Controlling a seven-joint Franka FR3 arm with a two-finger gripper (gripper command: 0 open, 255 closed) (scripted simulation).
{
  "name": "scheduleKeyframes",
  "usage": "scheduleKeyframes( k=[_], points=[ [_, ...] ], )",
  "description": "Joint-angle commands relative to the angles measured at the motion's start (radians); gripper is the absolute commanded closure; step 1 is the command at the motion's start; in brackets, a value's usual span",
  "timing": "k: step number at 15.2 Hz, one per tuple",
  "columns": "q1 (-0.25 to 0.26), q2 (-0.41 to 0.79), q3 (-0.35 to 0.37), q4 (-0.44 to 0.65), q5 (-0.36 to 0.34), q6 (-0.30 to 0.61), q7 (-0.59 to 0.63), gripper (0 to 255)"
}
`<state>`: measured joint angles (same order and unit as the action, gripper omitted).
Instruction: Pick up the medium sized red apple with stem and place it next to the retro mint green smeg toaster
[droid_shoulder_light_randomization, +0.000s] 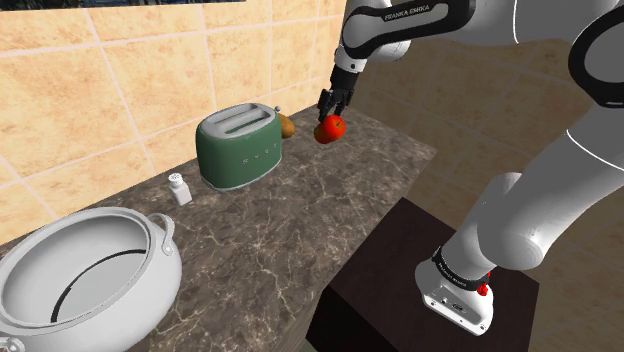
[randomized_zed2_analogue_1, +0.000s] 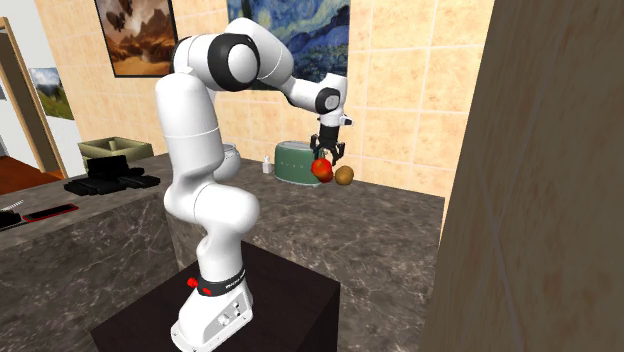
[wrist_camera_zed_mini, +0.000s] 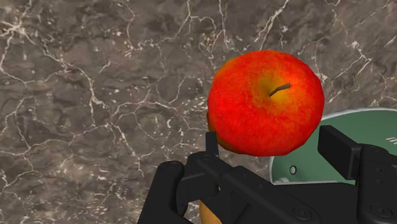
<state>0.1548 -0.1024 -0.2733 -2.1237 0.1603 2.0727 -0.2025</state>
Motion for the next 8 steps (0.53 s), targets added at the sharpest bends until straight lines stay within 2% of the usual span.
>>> scheduleKeyframes(
  k=[1, 8],
  points=[
    [0.000, 0.008, -0.002, -0.019, 0.005, 0.027, -0.008, 255],
    [0.001, 0.045, -0.003, -0.076, 0.027, 0.117, -0.034, 255]
  ],
)
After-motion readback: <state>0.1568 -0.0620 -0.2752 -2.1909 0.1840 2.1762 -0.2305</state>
